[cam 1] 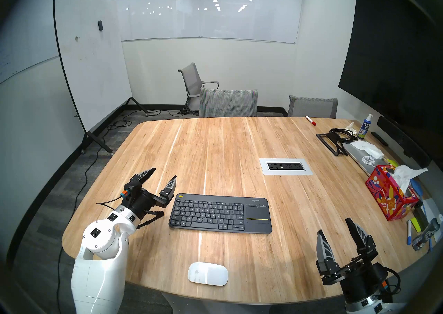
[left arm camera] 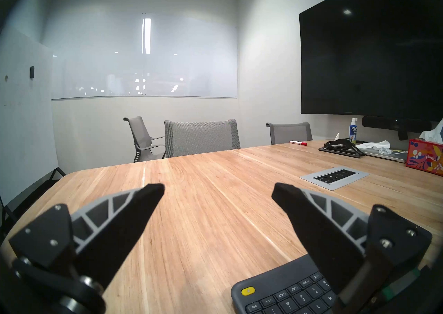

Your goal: Put the mouse beside the keyboard

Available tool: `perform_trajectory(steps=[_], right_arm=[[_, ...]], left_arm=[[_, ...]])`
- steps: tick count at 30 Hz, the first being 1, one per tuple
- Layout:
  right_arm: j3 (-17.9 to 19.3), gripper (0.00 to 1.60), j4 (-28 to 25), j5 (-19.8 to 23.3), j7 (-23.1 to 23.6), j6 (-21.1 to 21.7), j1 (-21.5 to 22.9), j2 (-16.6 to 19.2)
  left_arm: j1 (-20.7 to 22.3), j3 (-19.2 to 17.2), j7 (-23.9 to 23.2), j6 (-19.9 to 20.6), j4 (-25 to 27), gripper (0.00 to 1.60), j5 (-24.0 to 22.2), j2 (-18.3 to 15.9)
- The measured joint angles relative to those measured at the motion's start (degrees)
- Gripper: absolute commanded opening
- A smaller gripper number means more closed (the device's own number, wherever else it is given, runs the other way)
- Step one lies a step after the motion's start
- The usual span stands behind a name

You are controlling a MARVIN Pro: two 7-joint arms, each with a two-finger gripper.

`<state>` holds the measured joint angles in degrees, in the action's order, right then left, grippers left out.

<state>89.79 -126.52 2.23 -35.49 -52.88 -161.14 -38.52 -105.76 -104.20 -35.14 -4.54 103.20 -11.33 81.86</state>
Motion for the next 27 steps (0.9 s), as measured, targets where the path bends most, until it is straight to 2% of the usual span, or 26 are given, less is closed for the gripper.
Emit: perform_trajectory(steps=[9, 16, 27], right_arm=[[0.0, 1.60, 0.0, 0.0, 0.0, 0.0, 0.0, 0.0], [0.0, 1.60, 0.0, 0.0, 0.0, 0.0, 0.0, 0.0], [0.0, 1.60, 0.0, 0.0, 0.0, 0.0, 0.0, 0.0]], left_arm=[[-1.1, -2.2, -2.6, -2.1, 0.1, 1.60, 1.7, -2.4], [-3.5, -5.0, -5.2, -2.7, 2.1, 1.60, 1.9, -3.8], [-7.3, -9.3, -8.0, 0.2, 6.0, 1.60, -1.5, -4.1]])
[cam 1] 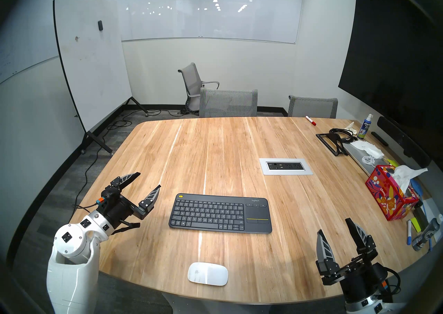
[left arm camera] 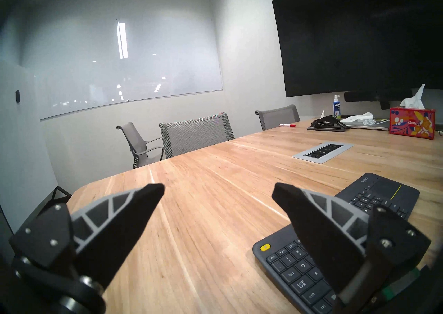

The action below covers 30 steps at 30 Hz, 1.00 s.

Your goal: Put the mouse beside the keyboard

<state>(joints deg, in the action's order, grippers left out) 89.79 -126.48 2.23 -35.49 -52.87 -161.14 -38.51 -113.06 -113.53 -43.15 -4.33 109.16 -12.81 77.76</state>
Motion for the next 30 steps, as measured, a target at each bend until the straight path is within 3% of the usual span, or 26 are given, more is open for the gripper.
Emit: perform_trajectory(steps=[7, 19, 30], right_arm=[[0.0, 1.60, 0.0, 0.0, 0.0, 0.0, 0.0, 0.0], [0.0, 1.60, 0.0, -0.1, 0.0, 0.0, 0.0, 0.0], [3.4, 1.60, 0.3, -4.9, -0.2, 1.0, 0.7, -1.4]], left_arm=[[-0.8, -1.2, 1.2, 2.7, -0.5, 1.60, -0.2, 0.8], [-1.1, -1.5, 2.0, 4.1, -0.6, 1.60, -0.4, 1.6], [-0.9, -1.6, 2.0, 3.9, -0.6, 1.60, -0.4, 1.7]])
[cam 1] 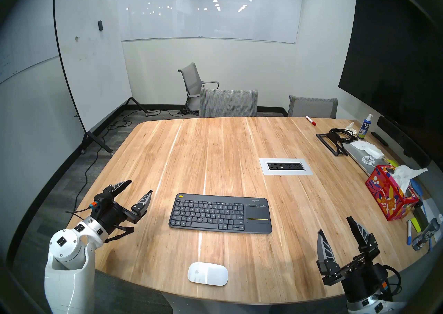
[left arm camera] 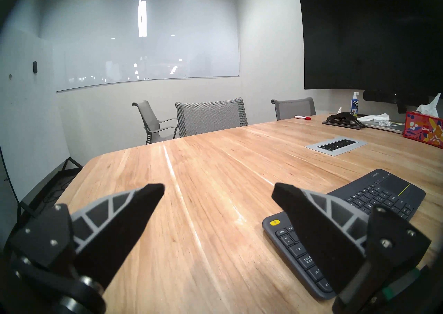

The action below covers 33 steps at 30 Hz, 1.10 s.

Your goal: Put the mouse beside the keyboard

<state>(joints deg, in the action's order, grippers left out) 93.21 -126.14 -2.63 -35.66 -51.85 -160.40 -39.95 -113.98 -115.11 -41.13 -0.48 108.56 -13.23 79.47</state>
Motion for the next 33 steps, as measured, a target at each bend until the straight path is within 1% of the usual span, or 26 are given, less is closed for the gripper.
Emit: perform_trajectory(steps=[5, 7, 8, 10, 11, 14, 17, 18, 21, 22, 25, 28, 33], right_arm=[[0.4, 1.60, -1.2, -0.1, 0.9, 3.3, 2.0, 1.2], [0.1, 1.60, -1.6, 0.1, 1.6, 4.6, 2.9, 2.0], [-0.5, 1.60, -2.1, 0.5, 2.5, 6.0, 3.9, 2.8], [-1.0, 1.60, -2.4, 0.7, 3.0, 6.9, 4.5, 3.3], [-1.9, 1.60, -2.8, 1.1, 4.1, 8.4, 5.6, 4.2], [-3.2, 1.60, -3.4, 1.9, 5.7, 10.5, 7.1, 5.4], [-4.5, 1.60, -4.2, 3.2, 7.9, 13.1, 9.0, 7.1], [-5.0, 1.60, -4.7, 4.0, 9.2, 14.6, 10.1, 8.0], [-5.6, 1.60, -5.1, 5.3, 10.9, 16.4, 11.6, 9.1], [-5.9, 1.60, -5.4, 6.1, 12.3, 17.5, 12.7, 10.0], [-6.3, 1.60, -5.5, 7.3, 13.9, 18.7, 14.0, 10.9], [-7.2, 1.60, -5.6, 9.3, 16.8, 20.3, 16.2, 12.3], [-8.8, 1.60, -5.4, 11.6, 20.8, 21.7, 19.3, 13.9]], left_arm=[[0.1, 0.0, -0.2, 0.0, 0.0, 1.60, 0.0, 0.0], [0.1, 0.0, -0.3, 0.0, 0.0, 1.60, 0.0, 0.0], [0.1, 0.0, -0.4, 0.0, 0.0, 1.60, 0.0, 0.0], [0.1, 0.0, -0.4, 0.0, 0.0, 1.60, 0.0, 0.0], [0.1, 0.0, -0.5, -0.1, 0.0, 1.60, 0.0, 0.0], [0.2, -0.1, -0.5, -0.1, 0.0, 1.60, 0.0, 0.0], [0.2, -0.1, -0.6, -0.1, 0.0, 1.60, 0.0, 0.0], [0.2, -0.1, -0.7, -0.1, 0.0, 1.60, 0.0, 0.0], [0.2, -0.1, -0.7, -0.1, 0.0, 1.60, 0.0, 0.0], [0.3, -0.1, -0.8, -0.1, -0.1, 1.60, 0.0, 0.0], [0.3, -0.1, -0.8, -0.1, -0.1, 1.60, 0.0, 0.0], [0.3, -0.2, -0.9, -0.1, -0.1, 1.60, 0.0, 0.0], [0.3, -0.2, -0.9, -0.1, -0.1, 1.60, 0.0, 0.0]])
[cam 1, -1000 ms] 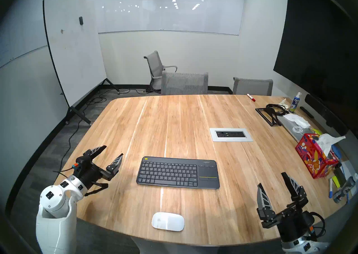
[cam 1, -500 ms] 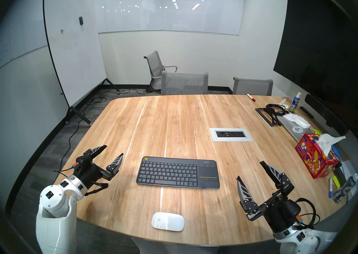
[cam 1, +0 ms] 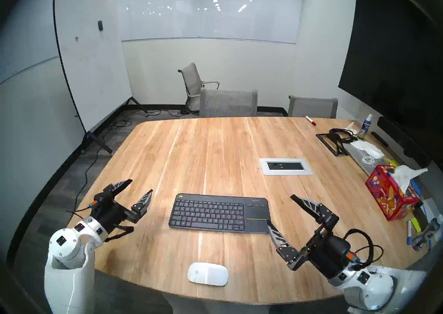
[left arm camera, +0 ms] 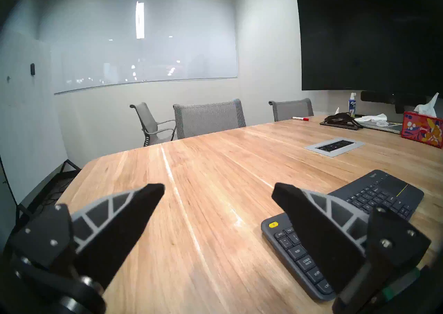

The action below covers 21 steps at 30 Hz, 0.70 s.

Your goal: Put the mouse beside the keyboard

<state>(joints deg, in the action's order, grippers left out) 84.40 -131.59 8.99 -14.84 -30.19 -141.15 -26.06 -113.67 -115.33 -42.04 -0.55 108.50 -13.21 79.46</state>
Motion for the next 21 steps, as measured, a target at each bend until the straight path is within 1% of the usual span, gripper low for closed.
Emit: perform_trajectory(steps=[5, 9, 16, 21], right_arm=[[-1.6, 1.60, 0.7, 1.8, 4.1, 0.9, 3.3, 1.3], [-1.7, 1.60, 1.6, 3.7, 7.0, 1.0, 5.3, 2.5], [-1.5, 1.60, 2.6, 8.3, 11.7, 0.4, 6.9, 4.8], [-2.1, 1.60, 3.7, 11.7, 15.2, 0.0, 7.5, 6.1]], left_arm=[[0.0, 0.0, 0.0, 0.0, 0.0, 1.60, 0.0, 0.0], [0.0, 0.0, -0.1, 0.0, 0.0, 1.60, 0.0, 0.0], [0.0, -0.1, -0.1, 0.0, 0.0, 1.60, 0.0, 0.0], [0.0, -0.1, -0.1, 0.0, 0.0, 1.60, 0.0, 0.0]])
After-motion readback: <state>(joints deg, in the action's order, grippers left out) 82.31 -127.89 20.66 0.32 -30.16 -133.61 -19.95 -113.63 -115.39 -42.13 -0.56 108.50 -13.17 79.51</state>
